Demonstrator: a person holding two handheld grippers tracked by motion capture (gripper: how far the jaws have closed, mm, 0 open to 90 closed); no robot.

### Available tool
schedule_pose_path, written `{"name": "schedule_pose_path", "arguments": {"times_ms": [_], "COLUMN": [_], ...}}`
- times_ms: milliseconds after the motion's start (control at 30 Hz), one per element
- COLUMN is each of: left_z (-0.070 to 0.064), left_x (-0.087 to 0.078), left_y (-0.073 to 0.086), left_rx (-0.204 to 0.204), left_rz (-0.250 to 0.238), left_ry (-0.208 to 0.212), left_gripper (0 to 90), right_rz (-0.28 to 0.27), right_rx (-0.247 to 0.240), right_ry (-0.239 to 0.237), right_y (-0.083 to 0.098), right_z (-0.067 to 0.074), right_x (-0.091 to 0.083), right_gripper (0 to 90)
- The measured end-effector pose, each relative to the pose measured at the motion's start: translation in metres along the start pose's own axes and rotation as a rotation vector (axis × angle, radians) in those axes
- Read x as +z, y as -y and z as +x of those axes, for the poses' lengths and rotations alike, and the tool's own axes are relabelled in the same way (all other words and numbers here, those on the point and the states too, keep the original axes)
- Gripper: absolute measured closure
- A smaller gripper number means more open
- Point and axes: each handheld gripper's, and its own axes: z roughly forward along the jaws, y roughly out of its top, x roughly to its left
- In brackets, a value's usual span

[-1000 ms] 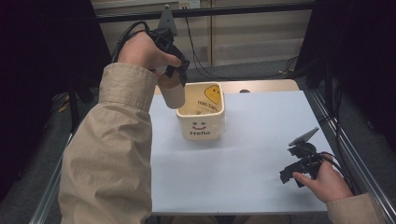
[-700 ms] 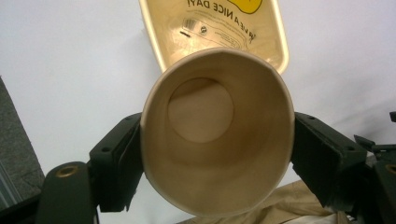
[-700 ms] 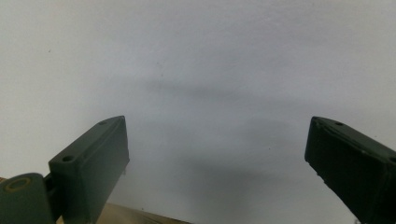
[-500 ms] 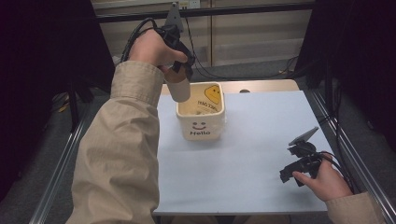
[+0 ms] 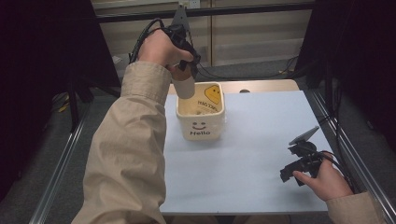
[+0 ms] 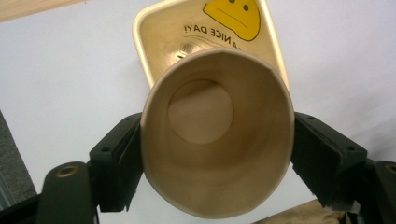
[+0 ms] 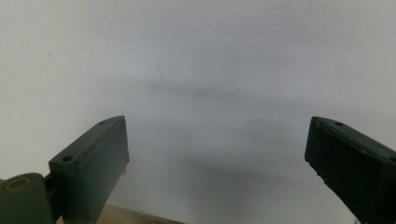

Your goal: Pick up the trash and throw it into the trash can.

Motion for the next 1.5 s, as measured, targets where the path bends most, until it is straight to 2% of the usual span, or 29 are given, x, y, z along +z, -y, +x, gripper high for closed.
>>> {"name": "schedule_pose_path", "arguments": {"times_ms": [100,133,200,300,633,700,967,1100,1167,1200,1400,1500], "left_z": [-0.001,-0.002,-0.003,-0.004,-0.007,-0.007,-0.005,-0.004,-0.003,-0.002,0.003,0.003], "left_x": [0.002,0.003,0.005,0.011,0.031,0.039,0.057,0.06,0.062,0.063,0.066,0.066], "left_y": [-0.001,-0.001,-0.001,-0.002,-0.005,-0.006,-0.006,-0.006,-0.005,-0.005,-0.004,-0.005], "left_rx": [0.01,0.003,0.02,0.019,0.031,0.029,0.033,0.042,0.028,0.038,0.03,0.028], "left_rz": [0.004,0.0,0.007,0.008,0.012,0.013,0.035,0.042,0.036,0.046,0.045,0.031], "left_ry": [-0.005,-0.003,-0.003,-0.003,0.002,0.0,-0.007,-0.003,-0.007,-0.019,-0.018,-0.019], "left_gripper": [22.9,22.9,22.9,22.8,22.6,22.5,22.1,22.0,22.0,21.9,21.5,21.3], "right_rz": [-0.007,-0.004,-0.008,-0.012,-0.012,-0.014,-0.018,-0.016,-0.011,-0.009,-0.017,-0.017], "right_rx": [-0.009,-0.005,-0.002,0.003,-0.009,-0.004,-0.004,-0.001,-0.004,-0.002,-0.004,-0.003], "right_ry": [-0.006,-0.005,-0.011,-0.011,-0.006,-0.011,-0.013,-0.014,-0.009,-0.014,-0.01,-0.012], "right_y": [0.0,0.0,0.0,0.0,0.0,0.0,0.0,0.0,0.0,0.0,0.0,-0.001], "right_z": [0.0,0.001,0.001,0.001,0.001,0.001,0.0,0.001,0.002,0.002,0.002,0.002], "right_x": [0.0,0.0,0.0,0.001,0.002,0.001,0.0,0.001,0.001,0.002,0.0,0.0], "right_gripper": [6.3,6.3,6.3,6.3,6.3,6.4,6.3,6.4,6.4,6.5,6.4,6.4]}}
